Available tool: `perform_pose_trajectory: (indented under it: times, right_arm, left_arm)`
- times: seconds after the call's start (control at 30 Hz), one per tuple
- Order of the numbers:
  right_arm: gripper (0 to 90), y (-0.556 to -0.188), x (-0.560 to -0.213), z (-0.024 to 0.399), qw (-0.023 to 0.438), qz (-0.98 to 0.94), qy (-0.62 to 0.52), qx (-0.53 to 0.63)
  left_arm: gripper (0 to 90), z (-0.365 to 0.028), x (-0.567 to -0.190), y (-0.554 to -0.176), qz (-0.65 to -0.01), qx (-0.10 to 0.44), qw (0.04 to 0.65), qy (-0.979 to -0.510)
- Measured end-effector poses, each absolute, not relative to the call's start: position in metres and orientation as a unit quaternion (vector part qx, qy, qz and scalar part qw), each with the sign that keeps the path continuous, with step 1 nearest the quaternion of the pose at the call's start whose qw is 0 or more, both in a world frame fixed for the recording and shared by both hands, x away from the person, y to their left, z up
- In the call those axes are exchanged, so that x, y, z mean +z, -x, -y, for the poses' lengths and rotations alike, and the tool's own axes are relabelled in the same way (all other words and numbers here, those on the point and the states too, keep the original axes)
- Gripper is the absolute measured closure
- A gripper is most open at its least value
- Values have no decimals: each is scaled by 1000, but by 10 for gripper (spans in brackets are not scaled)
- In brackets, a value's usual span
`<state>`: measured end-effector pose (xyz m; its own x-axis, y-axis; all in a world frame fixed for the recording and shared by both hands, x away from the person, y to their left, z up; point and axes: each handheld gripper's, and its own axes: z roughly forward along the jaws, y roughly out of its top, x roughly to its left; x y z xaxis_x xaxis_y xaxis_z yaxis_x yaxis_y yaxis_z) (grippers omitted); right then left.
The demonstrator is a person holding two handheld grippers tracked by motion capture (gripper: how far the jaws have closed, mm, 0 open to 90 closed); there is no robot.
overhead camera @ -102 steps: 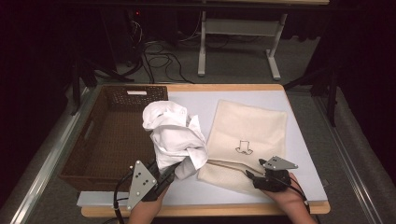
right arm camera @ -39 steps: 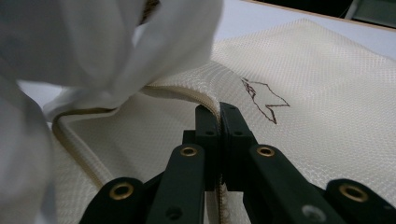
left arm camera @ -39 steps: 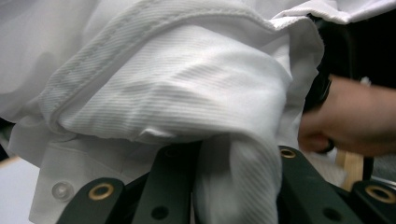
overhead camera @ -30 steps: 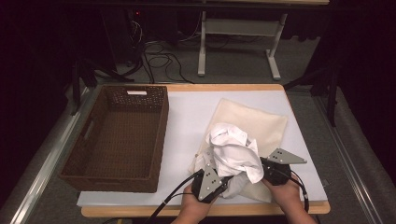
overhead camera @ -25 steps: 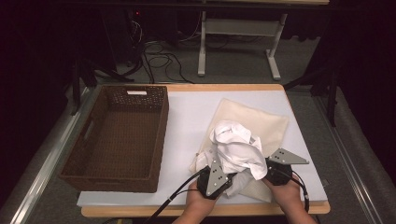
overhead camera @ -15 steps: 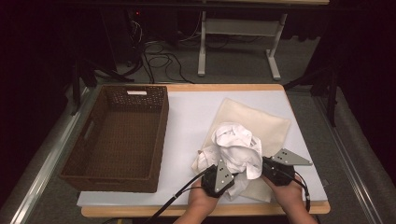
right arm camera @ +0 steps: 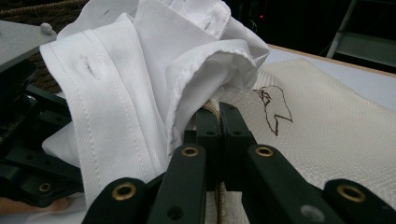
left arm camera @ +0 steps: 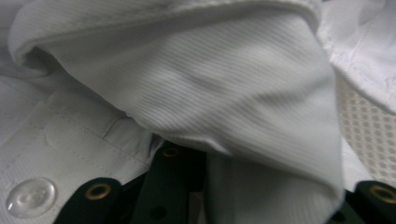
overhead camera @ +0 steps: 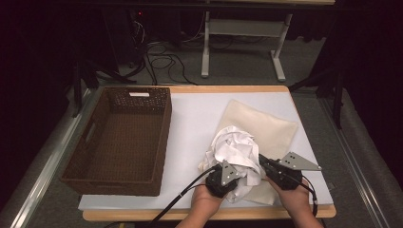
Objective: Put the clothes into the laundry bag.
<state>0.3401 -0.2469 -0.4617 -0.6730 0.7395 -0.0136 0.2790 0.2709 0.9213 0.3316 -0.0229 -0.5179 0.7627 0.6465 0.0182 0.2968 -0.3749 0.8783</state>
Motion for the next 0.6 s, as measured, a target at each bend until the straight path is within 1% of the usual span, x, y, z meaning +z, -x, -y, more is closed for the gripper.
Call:
perform_pose_trajectory:
  times: [0.03,0.1,0.17,0.23,0.3,0.33,0.4,0.5,0.6]
  right_arm:
    - [897,-340,-462,247,229,-763,-335,504]
    - [896,-341,-461,247,227,-762,-337,504]
    - [896,-341,-462,248,226,-761,-338,505]
    - [895,-340,-463,248,227,-762,-338,503]
    - [896,-340,-463,248,229,-762,-337,503]
    - [895,-340,-462,248,230,-762,-338,502]
    - [895,-339,-462,248,230,-763,-335,502]
    - [895,-339,-462,248,233,-764,-334,501]
    - [895,-339,-462,248,232,-764,-333,501]
  left_arm:
    - [703,22,-517,-331,-291,177,482,-807]
    - [569,20,-514,-329,-289,176,483,-807]
    - [426,11,-505,-319,-295,188,497,-794]
    - [308,5,-500,-312,-305,189,505,-785]
    - [201,3,-498,-310,-311,184,508,-782]
    - [155,1,-496,-305,-322,169,505,-783]
    - [124,-1,-496,-302,-325,166,505,-782]
    - [104,-8,-492,-297,-329,172,512,-775]
    - [125,-12,-484,-297,-330,181,536,-756]
